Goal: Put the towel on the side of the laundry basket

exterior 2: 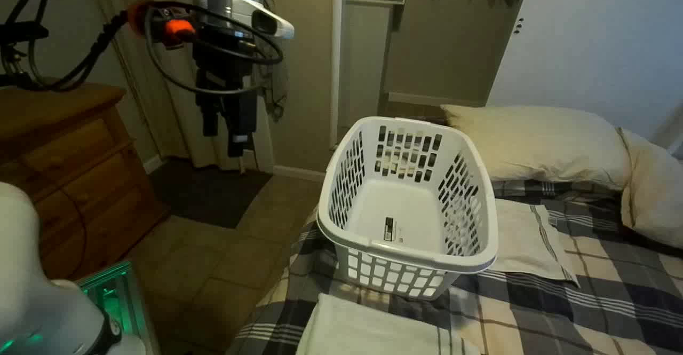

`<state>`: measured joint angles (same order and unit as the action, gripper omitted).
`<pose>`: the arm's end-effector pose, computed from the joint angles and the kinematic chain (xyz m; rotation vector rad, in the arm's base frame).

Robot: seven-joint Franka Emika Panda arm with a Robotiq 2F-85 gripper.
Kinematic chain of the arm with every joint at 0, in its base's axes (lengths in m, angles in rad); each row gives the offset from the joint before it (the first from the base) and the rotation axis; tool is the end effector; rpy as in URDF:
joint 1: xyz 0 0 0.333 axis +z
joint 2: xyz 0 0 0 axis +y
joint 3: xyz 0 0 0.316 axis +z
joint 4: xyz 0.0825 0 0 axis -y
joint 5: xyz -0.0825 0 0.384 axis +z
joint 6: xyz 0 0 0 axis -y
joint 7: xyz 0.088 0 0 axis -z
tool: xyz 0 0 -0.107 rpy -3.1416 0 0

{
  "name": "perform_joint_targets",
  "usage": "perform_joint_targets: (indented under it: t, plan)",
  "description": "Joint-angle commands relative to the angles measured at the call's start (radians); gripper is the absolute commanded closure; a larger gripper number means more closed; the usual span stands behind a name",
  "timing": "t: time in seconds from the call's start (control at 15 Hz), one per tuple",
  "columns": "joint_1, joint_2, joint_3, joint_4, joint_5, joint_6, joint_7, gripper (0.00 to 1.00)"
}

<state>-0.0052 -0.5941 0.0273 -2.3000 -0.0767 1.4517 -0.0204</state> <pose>0.3415 0.0003 0.5458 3.0249 0.0552 -0.3872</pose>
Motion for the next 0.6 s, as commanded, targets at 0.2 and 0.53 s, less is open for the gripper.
perform_joint_targets:
  t: [0.2,0.53]
  plan:
    - [0.009,0.001,-0.007,0.003,-0.003,-0.002,0.004,0.00]
    - [-0.026,0.059,0.001,-0.066,-0.066,0.093,0.075,0.00]
